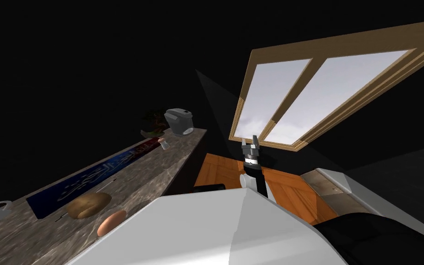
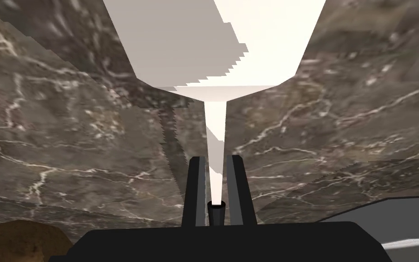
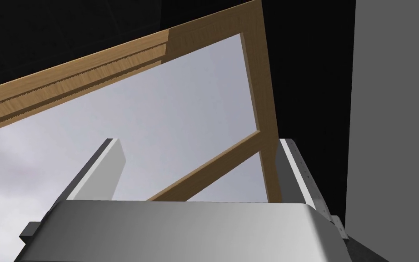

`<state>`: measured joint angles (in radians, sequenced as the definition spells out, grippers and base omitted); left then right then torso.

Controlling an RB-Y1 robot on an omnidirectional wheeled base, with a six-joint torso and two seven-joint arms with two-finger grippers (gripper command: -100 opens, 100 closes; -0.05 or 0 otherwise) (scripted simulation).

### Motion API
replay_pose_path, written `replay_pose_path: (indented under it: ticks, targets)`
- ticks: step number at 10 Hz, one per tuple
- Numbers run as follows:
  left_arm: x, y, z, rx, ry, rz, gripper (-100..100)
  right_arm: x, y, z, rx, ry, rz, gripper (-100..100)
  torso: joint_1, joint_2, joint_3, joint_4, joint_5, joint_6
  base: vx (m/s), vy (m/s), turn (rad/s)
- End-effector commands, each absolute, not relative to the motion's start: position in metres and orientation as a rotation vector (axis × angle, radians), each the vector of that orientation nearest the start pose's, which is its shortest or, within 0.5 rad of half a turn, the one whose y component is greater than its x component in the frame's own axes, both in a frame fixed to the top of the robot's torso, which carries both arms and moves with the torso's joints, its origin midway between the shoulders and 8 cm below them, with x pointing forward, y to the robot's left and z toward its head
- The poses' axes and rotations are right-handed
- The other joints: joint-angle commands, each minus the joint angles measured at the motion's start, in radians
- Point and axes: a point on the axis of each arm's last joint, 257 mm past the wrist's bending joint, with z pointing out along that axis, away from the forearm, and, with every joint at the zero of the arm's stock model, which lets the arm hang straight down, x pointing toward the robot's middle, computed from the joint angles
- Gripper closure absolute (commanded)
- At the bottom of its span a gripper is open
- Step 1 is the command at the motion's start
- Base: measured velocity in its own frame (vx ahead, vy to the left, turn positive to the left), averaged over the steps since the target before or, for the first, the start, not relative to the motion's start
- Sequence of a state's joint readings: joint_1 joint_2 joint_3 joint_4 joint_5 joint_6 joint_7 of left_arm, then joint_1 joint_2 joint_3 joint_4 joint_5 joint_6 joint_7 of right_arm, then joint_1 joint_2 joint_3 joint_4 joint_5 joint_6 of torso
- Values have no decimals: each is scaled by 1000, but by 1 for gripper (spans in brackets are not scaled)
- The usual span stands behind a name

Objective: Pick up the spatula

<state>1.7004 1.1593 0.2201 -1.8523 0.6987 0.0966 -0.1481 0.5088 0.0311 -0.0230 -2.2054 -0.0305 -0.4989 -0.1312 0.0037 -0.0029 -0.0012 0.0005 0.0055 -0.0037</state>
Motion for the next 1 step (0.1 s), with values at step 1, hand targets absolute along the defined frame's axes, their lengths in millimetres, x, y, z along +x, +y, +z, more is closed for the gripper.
replay_pose_path:
  ticks: [1]
  targets:
    - [-119,586,-336,-1679,2302,244,0,354,-299,-12,816,576,1393,0,0,0,0,0,0,0,7,1,-9]
